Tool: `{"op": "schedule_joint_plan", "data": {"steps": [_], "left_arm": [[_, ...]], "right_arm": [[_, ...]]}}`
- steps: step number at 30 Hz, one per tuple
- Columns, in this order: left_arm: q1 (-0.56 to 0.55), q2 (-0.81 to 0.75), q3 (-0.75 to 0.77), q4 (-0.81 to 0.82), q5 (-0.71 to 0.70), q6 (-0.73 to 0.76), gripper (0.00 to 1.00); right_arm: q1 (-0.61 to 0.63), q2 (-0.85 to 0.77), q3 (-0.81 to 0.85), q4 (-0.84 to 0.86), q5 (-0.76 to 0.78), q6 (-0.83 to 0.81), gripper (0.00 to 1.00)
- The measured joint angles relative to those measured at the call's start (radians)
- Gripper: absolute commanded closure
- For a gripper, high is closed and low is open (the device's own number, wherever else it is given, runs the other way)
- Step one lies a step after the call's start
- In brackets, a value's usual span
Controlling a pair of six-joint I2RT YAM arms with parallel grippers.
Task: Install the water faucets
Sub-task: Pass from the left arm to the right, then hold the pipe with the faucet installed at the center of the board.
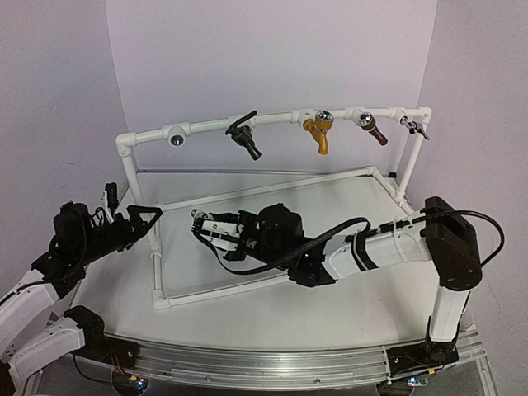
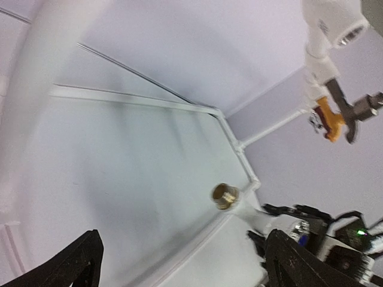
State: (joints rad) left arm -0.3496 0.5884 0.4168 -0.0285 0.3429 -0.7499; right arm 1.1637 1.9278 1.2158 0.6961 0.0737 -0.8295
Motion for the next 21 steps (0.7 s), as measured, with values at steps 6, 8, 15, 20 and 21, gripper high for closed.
{"op": "schedule_joint_plan", "data": {"steps": [6,8,15,20,21], "left_arm": [[0.002,-0.009,-0.113,0.102,-0.300,0.178,0.08],[0.002,0.022,-0.181,0.202,-0.373,0.241,0.09],[0.002,0.270,-0.290,0.595,-0.491,0.431,0.09],[0.003,0.428,-0.292,0.828,-0.510,0.564,0.15],[0.003,0.455,-0.291,0.857,-0.513,0.582,0.16]], "right_arm": [[0.002,-0.002,0.099,-0.148,0.091,-0.206,1.00],[0.003,-0.004,0.114,-0.175,0.093,-0.242,1.00],[0.004,-0.026,0.137,-0.244,0.067,-0.292,1.00],[0.004,-0.027,0.173,-0.277,0.047,-0.303,1.00],[0.004,-0.028,0.179,-0.283,0.043,-0.304,1.00]]}}
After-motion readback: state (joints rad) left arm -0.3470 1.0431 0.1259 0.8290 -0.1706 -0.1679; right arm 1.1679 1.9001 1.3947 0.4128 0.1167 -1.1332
